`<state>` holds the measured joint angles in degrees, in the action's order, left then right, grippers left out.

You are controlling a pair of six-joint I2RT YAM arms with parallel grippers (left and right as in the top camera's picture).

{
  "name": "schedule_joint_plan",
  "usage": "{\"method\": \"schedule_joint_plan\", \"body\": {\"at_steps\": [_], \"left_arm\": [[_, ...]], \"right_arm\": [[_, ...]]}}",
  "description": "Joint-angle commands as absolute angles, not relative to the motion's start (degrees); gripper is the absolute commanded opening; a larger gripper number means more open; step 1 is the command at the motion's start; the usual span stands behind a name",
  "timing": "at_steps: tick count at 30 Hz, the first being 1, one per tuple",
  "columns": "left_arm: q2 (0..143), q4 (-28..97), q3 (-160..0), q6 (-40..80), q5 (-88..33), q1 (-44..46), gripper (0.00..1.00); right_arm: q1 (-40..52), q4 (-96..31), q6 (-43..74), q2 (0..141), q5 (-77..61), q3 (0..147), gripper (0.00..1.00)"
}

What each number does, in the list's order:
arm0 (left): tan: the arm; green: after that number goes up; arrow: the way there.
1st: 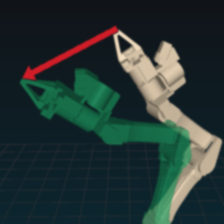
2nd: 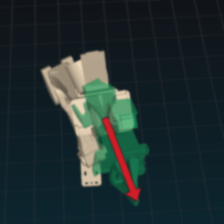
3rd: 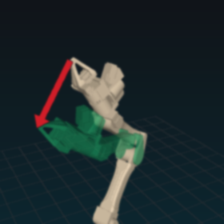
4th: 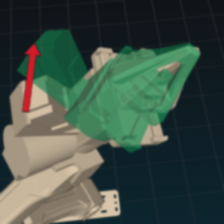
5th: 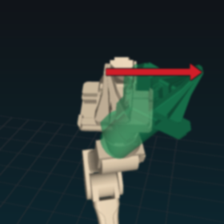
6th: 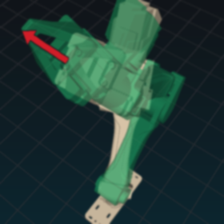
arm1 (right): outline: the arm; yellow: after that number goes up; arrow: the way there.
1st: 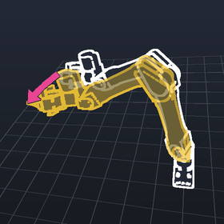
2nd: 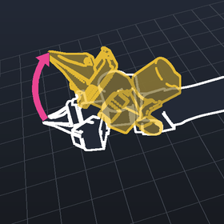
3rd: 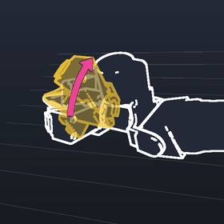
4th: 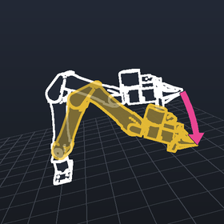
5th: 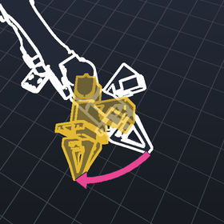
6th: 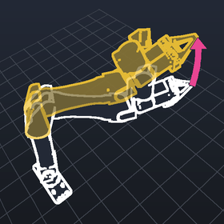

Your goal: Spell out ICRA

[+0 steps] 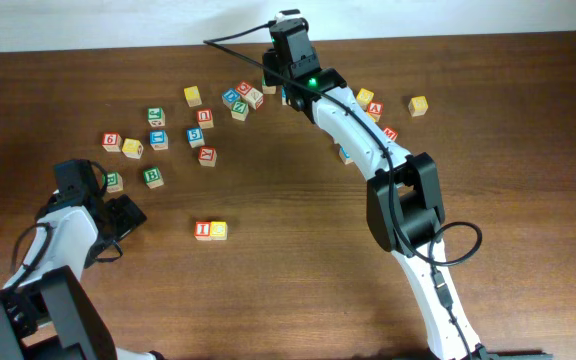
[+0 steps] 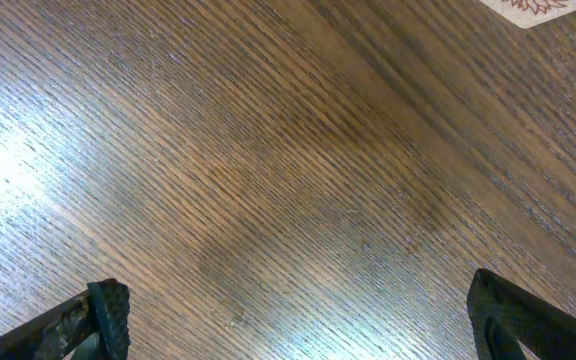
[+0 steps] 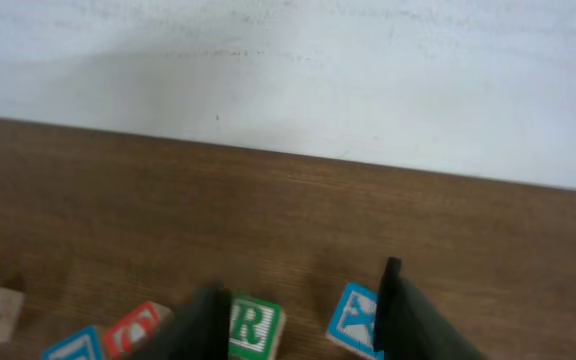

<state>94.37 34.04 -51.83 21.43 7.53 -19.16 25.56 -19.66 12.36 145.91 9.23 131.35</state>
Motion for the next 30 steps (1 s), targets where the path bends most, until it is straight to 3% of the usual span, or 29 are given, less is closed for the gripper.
{"method": "schedule_joint_plan", "body": {"at_steps": [1,30], "left_arm": [[93.78,34.09,-51.46,21.61,7.97,-19.46,0.99],[93.78,34.09,-51.46,21.61,7.94,-19.46,1.00]], "right_arm": [[25.80,-19.51,12.97,145.69,9.72,131.68,0.66],[28.12,-13.45,12.95,154.19,9.76,131.68,0.64]]}}
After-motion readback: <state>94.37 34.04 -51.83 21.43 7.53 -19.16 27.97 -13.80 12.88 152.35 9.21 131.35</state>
